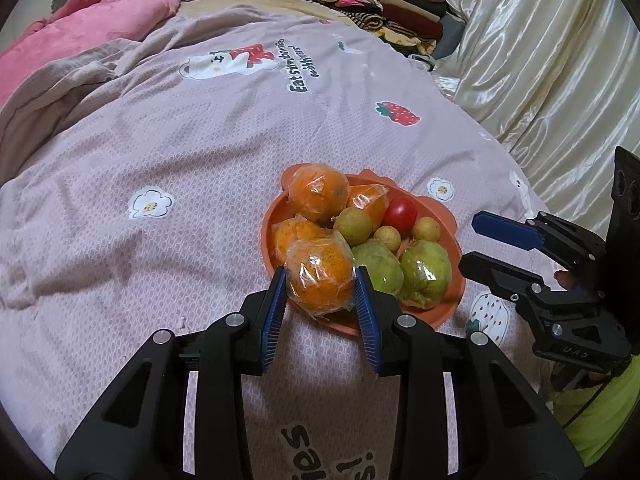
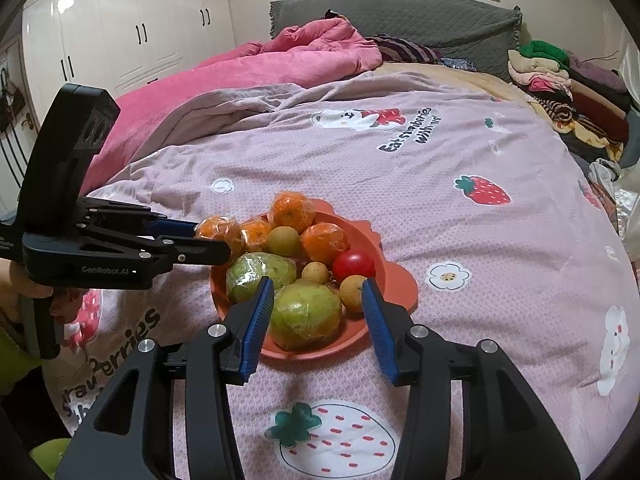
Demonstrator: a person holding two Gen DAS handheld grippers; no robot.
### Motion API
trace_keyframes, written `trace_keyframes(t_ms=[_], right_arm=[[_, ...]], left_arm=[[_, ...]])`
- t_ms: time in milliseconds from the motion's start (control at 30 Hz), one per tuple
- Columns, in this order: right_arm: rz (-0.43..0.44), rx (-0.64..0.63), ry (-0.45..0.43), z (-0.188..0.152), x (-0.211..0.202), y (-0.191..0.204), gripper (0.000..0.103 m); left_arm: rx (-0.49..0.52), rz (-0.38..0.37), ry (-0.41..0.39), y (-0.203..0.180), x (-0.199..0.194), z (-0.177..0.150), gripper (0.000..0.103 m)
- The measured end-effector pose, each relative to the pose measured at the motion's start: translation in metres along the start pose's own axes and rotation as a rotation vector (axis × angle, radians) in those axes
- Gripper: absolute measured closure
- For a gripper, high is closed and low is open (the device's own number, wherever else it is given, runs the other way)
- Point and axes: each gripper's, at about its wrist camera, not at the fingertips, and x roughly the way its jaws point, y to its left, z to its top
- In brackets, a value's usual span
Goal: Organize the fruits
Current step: 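Open the right tool then the left tool to release both fruits in the plate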
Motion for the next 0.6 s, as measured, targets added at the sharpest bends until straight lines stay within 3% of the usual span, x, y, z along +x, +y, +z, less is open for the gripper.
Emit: trace_keyframes(t_ms=[233,600], right_arm=[[-0.012,0.001,-0.004,-0.001,-0.008,0.001,0.054],[-0.024,0.005,-0.008,-0.002,-0.015,0.004,0.048]], left_arm=[[-0.001,0.003,-0.006,0.0,-0.002,-0.001,0.076],[-0.004,-0.003,-0.042,-0.003,-0.013,0.002,0.067]])
